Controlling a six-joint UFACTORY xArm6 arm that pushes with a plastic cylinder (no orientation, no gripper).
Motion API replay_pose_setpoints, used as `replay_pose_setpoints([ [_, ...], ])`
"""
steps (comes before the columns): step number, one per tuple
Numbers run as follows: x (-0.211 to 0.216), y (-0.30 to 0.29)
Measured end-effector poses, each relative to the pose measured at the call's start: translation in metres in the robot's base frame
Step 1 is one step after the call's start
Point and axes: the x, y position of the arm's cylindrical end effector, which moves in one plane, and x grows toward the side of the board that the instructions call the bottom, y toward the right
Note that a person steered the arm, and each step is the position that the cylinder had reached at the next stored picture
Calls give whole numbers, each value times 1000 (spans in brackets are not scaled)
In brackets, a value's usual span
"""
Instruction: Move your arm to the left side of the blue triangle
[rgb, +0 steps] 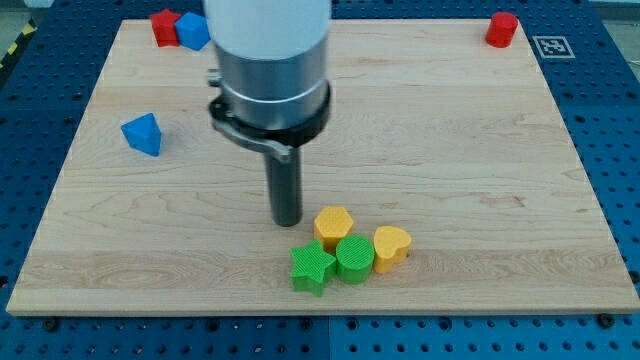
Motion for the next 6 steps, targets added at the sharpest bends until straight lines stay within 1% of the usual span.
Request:
replay_pose_setpoints([
  [1, 0, -43],
  [2, -3, -63],
  [3, -3, -63],
  [4, -3, -96],
  [5, -16, -150],
  [6, -31, -166],
])
